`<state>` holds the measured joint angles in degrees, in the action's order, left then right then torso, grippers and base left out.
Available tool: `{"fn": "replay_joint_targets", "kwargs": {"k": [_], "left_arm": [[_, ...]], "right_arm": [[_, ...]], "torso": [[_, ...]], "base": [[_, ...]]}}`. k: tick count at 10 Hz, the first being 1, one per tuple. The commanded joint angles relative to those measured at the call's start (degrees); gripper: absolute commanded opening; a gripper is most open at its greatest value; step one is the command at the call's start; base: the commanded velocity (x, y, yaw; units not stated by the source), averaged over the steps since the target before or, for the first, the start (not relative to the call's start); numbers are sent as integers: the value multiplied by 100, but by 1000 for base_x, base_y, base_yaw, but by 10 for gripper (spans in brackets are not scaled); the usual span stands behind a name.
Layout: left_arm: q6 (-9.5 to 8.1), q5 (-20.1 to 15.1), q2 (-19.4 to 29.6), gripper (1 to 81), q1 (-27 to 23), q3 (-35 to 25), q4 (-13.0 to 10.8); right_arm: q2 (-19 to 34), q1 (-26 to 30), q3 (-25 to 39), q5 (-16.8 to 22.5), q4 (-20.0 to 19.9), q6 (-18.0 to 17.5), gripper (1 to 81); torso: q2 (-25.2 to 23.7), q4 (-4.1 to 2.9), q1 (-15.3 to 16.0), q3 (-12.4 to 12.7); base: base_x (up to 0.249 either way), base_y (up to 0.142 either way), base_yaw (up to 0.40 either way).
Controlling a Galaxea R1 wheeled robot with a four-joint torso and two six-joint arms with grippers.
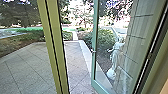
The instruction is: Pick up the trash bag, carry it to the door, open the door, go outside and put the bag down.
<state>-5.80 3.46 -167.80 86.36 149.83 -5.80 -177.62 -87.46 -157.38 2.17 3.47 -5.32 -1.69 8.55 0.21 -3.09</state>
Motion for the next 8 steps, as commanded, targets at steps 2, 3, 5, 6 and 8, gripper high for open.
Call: {"fn": "replay_joint_targets", "kwargs": {"k": [2,3,5,6,8], "left_arm": [[44,-267,18,10,-290,-7,-44],[44,-267,18,10,-290,-7,-44],[44,-267,18,10,-290,-7,-44],[44,-267,10,10,-290,-7,-44],[44,-267,1,10,-290,-7,-44]], "right_arm": [[-57,250,42,354,13,39,811],[-48,250,42,346,13,39,811],[-48,250,42,319,4,39,811],[-48,250,42,310,-5,39,811],[-48,242,42,302,4,39,811]], "torso": [[0,0,0,0],[0,0,0,0],[0,0,0,0],[0,0,0,0],[0,0,0,0]], "base": [[0,-144,0],[0,-153,0],[0,-153,0],[0,-153,0],[0,-154,0]]}}
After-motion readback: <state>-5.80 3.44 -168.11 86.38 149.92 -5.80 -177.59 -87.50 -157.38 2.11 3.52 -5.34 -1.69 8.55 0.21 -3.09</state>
